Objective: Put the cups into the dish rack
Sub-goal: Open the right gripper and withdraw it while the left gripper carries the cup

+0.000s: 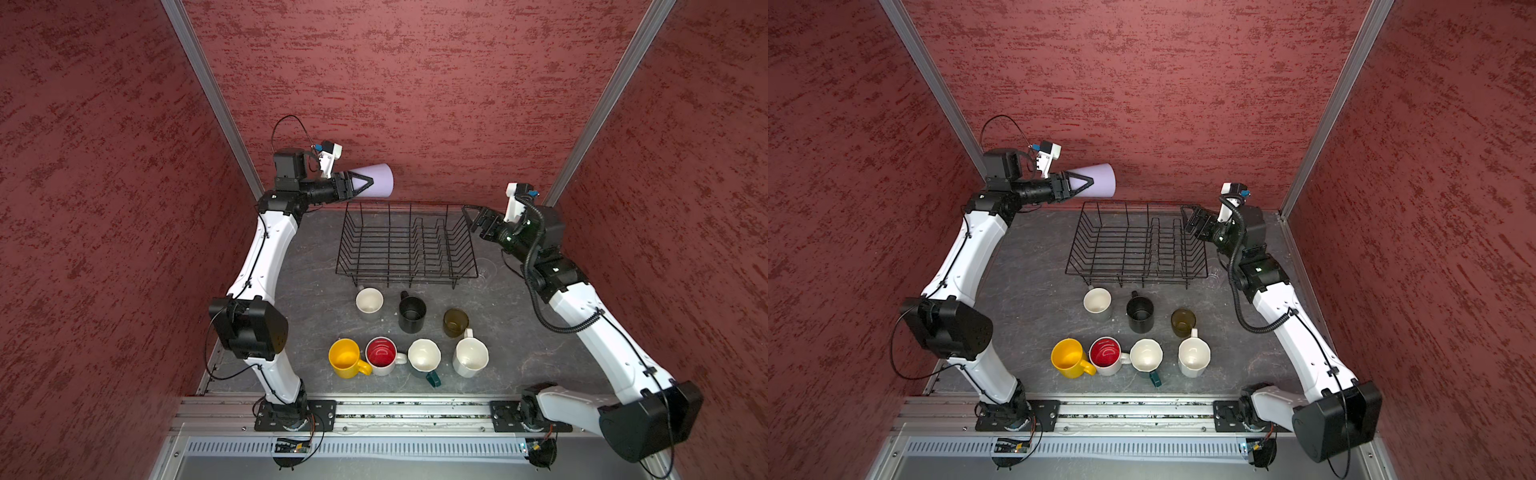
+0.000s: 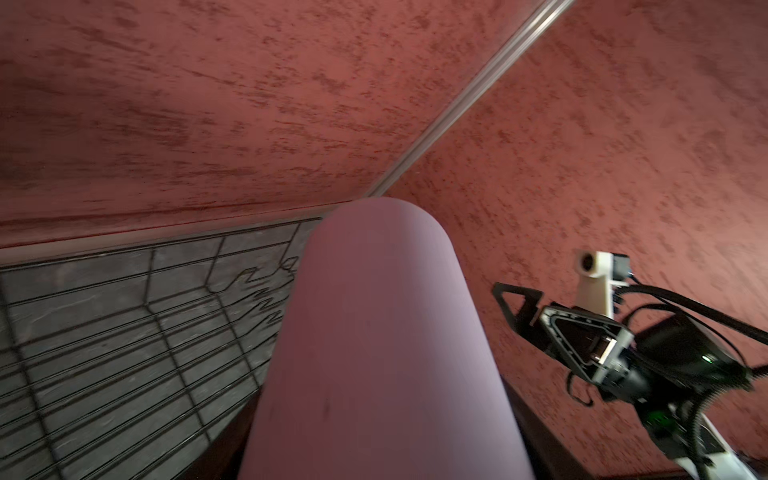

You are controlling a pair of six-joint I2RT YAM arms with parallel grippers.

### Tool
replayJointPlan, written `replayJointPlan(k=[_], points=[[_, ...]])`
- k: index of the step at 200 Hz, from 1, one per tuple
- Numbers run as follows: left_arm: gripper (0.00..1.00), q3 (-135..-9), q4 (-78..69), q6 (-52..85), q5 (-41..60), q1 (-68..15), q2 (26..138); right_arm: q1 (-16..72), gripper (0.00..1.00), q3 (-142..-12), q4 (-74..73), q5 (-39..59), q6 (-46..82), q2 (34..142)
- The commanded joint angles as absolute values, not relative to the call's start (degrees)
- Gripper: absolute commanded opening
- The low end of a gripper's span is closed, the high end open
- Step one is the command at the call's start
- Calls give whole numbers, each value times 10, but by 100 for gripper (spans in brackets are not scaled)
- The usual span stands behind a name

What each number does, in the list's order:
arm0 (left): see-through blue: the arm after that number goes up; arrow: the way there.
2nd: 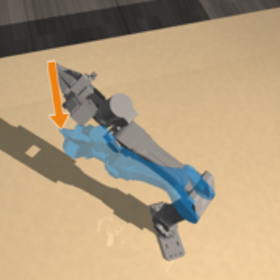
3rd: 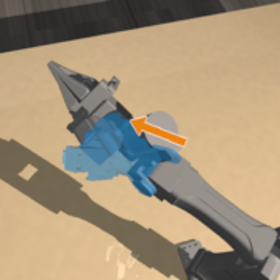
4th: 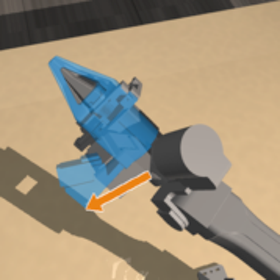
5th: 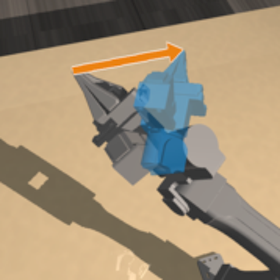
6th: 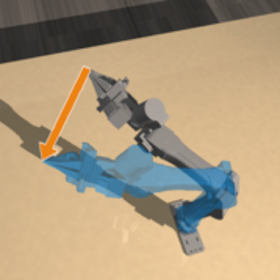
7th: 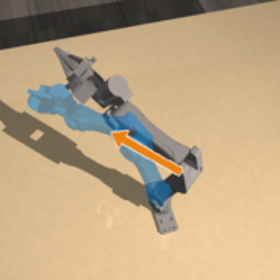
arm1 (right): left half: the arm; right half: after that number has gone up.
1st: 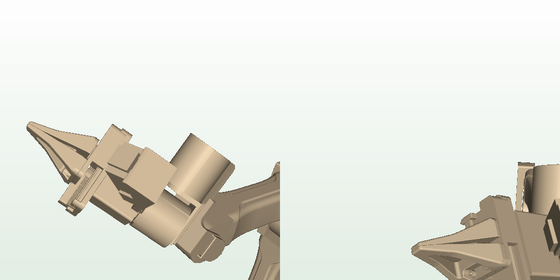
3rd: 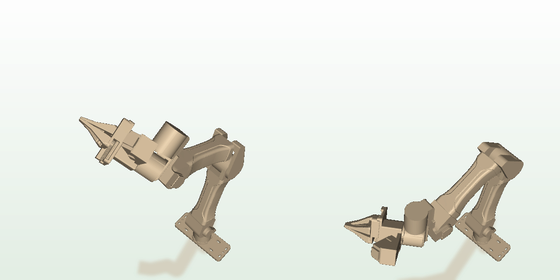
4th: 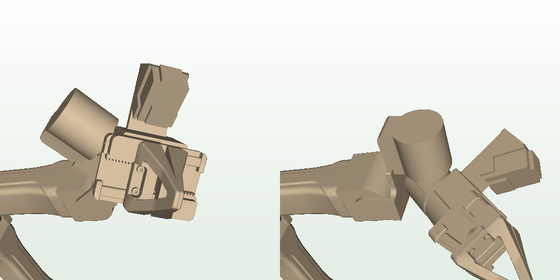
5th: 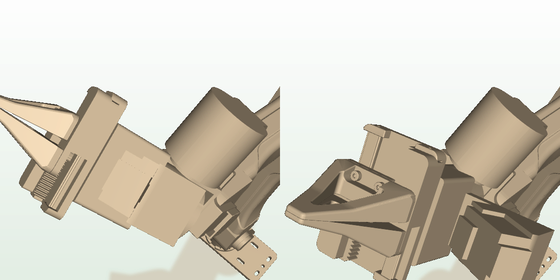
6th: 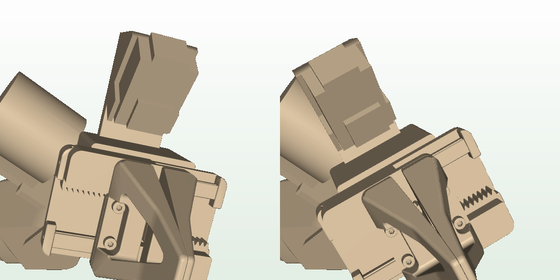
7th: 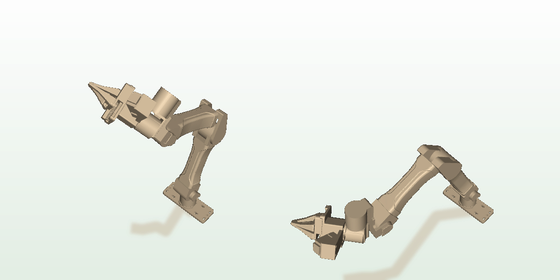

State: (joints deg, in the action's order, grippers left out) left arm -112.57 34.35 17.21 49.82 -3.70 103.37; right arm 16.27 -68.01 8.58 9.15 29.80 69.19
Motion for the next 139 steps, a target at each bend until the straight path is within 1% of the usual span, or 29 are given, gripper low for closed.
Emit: replayJointPlan(k=[1,46,70,107,139], points=[[0,-1187,484,114,413,-39,1080,163,99,-668,112,44,273,674],[0,-1332,613,64,296,-62,1169,163,99,-658,119,37,264,670],[0,-1389,655,46,242,-77,1209,163,99,-653,116,43,264,673],[0,-1430,680,22,155,-98,1245,163,99,-653,118,52,263,680],[0,-1435,668,3,77,-114,1265,163,99,-651,118,65,264,688]])
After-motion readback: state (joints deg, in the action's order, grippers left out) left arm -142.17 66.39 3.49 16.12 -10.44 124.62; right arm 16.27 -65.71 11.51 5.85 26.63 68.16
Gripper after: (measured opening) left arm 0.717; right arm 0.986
